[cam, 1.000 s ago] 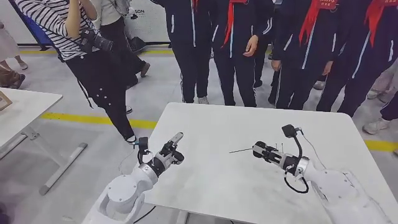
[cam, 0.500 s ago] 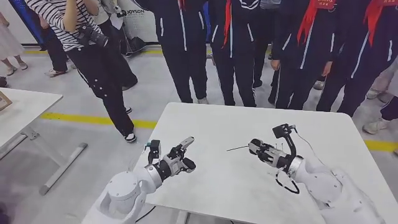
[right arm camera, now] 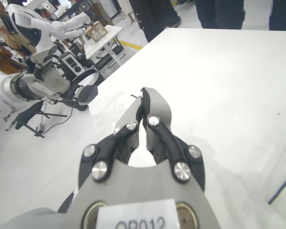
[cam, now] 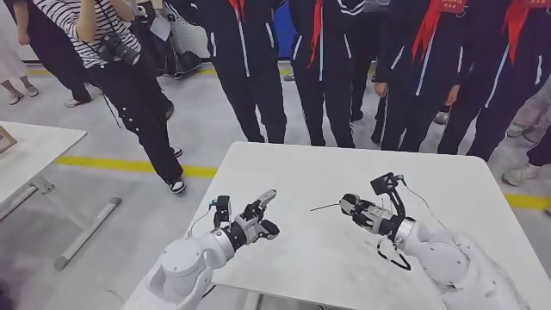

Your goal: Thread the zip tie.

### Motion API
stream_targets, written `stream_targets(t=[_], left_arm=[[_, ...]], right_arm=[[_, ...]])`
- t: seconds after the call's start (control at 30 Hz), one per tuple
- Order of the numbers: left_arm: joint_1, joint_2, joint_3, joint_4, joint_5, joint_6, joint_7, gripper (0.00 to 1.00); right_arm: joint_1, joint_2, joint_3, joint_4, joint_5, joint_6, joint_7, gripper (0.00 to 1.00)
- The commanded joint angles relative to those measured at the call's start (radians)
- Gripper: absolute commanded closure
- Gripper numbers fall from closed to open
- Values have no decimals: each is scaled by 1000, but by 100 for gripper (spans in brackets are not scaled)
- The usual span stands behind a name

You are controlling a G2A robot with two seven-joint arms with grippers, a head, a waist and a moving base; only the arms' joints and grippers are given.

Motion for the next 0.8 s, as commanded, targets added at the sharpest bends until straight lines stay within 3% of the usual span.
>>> stream_targets(t=[0.0, 0.13, 0.3, 0.37, 0.53, 0.77], left_arm=[[0, 0, 0, 0, 0, 0, 0, 0], [-6, -2, 8, 12, -14, 0, 15, 0], [-20, 2, 50, 16, -57, 0, 26, 0], [-28, 5, 75, 29, -98, 0, 28, 0], [-90, 19, 153, 60, -178, 0, 110, 0], [-90, 19, 153, 60, -178, 0, 110, 0]], right_arm=[[-1, 0, 1, -1, -6, 2, -8, 100], [16, 1, -10, -24, -135, 0, -72, 100], [72, 17, -94, -41, -287, 0, -117, 100], [92, 25, -129, -34, -300, 0, -126, 100], [129, 47, -197, -10, -267, 0, -173, 100], [129, 47, -197, -10, -267, 0, -173, 100]])
